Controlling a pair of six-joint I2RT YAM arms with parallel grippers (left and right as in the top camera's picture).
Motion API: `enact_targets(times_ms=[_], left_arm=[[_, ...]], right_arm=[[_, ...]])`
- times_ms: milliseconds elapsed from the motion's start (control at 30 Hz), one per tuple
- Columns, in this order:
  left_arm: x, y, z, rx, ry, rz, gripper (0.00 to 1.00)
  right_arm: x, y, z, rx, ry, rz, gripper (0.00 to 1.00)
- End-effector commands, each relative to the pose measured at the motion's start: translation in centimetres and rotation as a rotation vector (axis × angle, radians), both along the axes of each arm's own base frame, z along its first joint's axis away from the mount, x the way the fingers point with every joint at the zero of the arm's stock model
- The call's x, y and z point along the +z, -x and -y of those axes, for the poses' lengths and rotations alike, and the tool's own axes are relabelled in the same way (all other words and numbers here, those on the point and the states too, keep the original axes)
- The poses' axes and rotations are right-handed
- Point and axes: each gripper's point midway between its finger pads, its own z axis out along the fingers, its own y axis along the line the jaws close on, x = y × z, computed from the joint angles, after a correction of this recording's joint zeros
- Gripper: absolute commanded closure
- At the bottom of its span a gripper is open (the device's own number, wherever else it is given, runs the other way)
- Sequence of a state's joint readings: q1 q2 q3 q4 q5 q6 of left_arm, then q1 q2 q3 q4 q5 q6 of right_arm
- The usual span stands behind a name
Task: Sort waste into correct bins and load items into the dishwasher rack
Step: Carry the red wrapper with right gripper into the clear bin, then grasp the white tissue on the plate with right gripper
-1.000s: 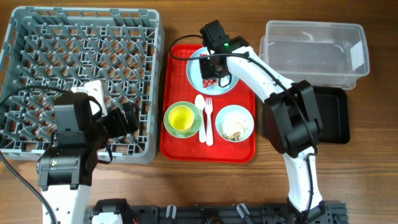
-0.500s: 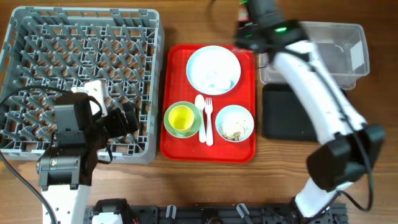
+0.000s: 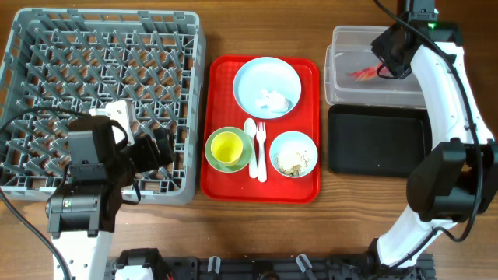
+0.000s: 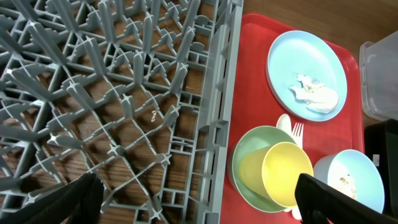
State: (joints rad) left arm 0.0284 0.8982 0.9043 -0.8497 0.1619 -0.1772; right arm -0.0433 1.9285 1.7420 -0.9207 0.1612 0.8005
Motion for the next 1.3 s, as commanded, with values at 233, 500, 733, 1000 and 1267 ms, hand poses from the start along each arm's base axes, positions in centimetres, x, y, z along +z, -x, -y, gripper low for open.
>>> enact_targets(times_ms=[233, 500, 733, 1000, 1267], left_arm=[[0.7, -0.2, 0.4, -0.021, 0.005, 0.019, 0.00], [0.7, -0.1, 0.4, -0.021, 0.005, 0.018, 0.00], [0.7, -0.1, 0.4, -0.021, 0.005, 0.018, 0.00], [0.7, -0.1, 0.4, -0.021, 0.005, 0.018, 0.00], [0.7, -0.1, 0.4, -0.021, 0.005, 0.018, 0.00]], right_arm=[[9.7, 1.6, -10.3, 0.823, -0.054, 0.257, 0.43], [4.4, 5.7, -21.5, 1.245, 0.023, 0.096, 0.21], [-4.7, 4.5, -24.0, 1.186, 0.126, -0.114, 0.22], [-13.7, 4.7, -24.3, 1.146, 0.064, -0.290, 0.31], [-13.3, 5.2, -24.5, 1.151, 0.036, -0.294, 0.96]])
